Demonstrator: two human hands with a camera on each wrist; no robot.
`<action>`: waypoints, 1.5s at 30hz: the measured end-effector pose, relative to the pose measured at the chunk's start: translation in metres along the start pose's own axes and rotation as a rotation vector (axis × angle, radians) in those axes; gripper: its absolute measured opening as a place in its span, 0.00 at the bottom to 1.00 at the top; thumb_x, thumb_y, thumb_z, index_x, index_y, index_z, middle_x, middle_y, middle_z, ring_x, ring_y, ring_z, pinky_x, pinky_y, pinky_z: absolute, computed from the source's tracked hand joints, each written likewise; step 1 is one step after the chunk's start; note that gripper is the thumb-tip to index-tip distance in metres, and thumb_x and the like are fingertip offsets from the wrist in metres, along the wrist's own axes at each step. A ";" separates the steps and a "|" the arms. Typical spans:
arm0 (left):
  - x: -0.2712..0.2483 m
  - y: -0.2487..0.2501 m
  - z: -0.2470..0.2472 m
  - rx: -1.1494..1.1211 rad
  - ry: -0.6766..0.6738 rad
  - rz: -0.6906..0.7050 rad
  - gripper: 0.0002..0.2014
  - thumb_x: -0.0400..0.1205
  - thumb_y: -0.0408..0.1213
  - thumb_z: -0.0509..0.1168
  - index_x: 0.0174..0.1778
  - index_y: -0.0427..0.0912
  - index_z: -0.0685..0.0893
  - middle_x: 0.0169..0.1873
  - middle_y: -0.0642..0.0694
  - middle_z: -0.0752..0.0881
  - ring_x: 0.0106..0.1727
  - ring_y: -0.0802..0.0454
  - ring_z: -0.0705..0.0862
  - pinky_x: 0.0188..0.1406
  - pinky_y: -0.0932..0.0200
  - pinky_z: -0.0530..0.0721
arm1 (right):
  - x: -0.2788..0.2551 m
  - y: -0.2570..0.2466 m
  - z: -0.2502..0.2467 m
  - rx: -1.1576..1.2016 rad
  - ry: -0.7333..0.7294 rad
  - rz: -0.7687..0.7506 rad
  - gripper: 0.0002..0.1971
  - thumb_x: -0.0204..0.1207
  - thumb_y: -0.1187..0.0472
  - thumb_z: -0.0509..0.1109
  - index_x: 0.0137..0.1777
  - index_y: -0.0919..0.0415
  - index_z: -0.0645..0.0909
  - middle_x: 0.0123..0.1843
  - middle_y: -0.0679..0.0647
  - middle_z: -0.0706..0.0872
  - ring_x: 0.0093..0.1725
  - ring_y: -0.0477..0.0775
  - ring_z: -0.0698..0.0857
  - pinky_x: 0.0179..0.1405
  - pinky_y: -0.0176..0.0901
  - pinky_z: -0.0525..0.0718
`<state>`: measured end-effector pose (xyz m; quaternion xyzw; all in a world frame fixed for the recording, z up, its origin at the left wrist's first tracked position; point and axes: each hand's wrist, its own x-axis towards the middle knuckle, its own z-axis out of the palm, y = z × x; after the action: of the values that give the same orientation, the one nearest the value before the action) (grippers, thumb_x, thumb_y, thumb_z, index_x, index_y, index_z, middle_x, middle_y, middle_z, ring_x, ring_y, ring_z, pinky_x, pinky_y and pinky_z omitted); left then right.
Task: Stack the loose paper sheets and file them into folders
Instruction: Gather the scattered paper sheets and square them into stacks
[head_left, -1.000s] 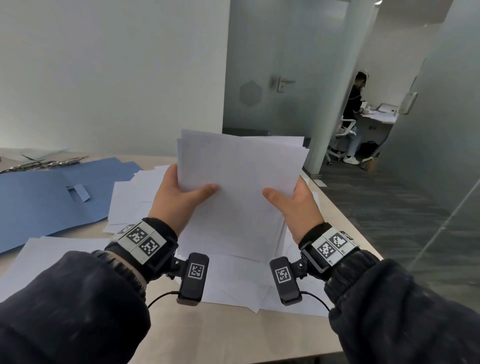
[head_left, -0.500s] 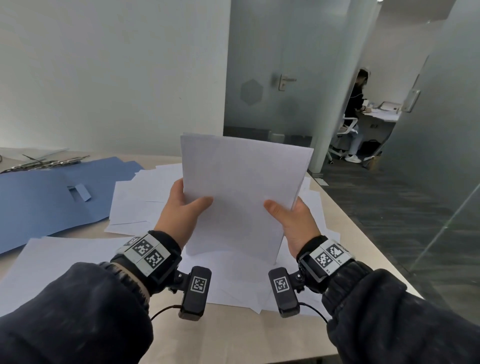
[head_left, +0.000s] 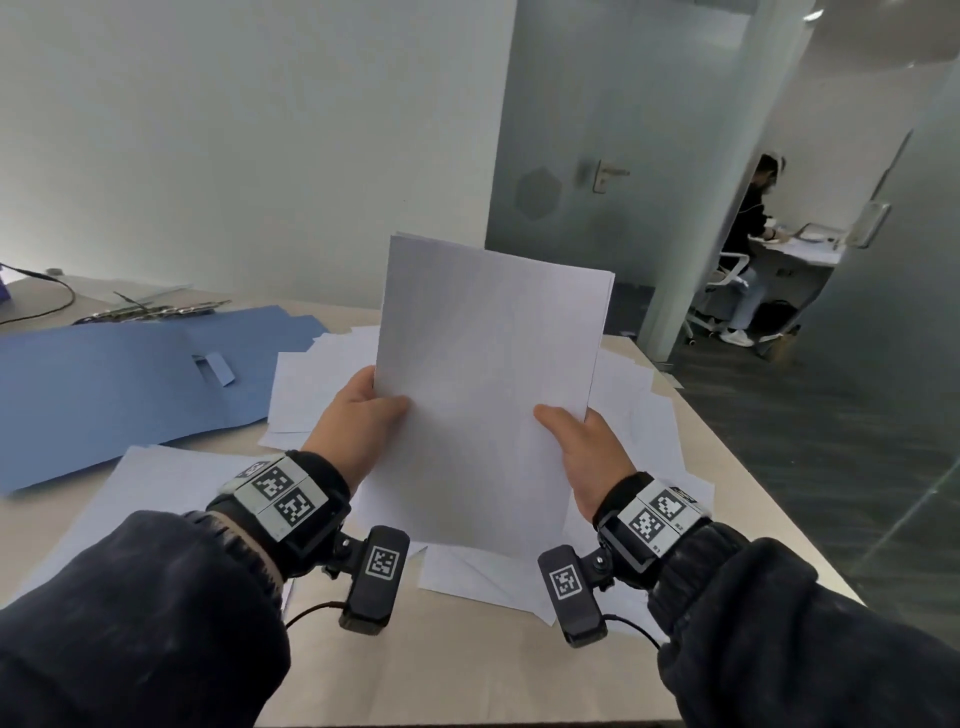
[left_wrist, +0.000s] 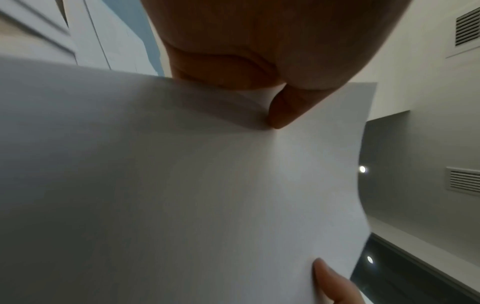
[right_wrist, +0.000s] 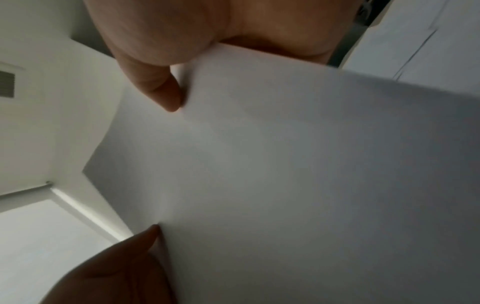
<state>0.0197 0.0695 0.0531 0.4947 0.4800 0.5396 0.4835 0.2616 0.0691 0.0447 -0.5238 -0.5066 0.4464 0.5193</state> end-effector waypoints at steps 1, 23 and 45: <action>-0.001 0.004 -0.010 0.017 0.029 0.000 0.17 0.75 0.34 0.64 0.60 0.48 0.84 0.50 0.46 0.92 0.47 0.46 0.90 0.47 0.50 0.86 | 0.001 -0.001 0.010 -0.009 -0.007 0.012 0.20 0.69 0.45 0.71 0.55 0.56 0.88 0.52 0.51 0.92 0.56 0.56 0.89 0.61 0.52 0.84; -0.094 -0.026 -0.265 0.613 0.381 -0.528 0.21 0.76 0.17 0.60 0.57 0.38 0.91 0.50 0.35 0.93 0.52 0.34 0.91 0.58 0.41 0.89 | -0.034 0.025 0.212 -0.453 -0.634 0.233 0.13 0.75 0.64 0.68 0.59 0.56 0.79 0.37 0.55 0.91 0.24 0.50 0.80 0.22 0.36 0.64; -0.032 -0.051 -0.037 0.026 0.148 -0.455 0.21 0.84 0.29 0.66 0.74 0.42 0.78 0.64 0.43 0.76 0.63 0.42 0.75 0.66 0.38 0.79 | 0.006 0.035 0.012 -0.787 -0.268 0.106 0.09 0.82 0.52 0.63 0.51 0.52 0.84 0.46 0.48 0.88 0.42 0.50 0.85 0.40 0.42 0.81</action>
<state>-0.0134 0.0396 -0.0014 0.3390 0.6200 0.4454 0.5499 0.2523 0.0781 0.0098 -0.6448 -0.6741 0.3090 0.1852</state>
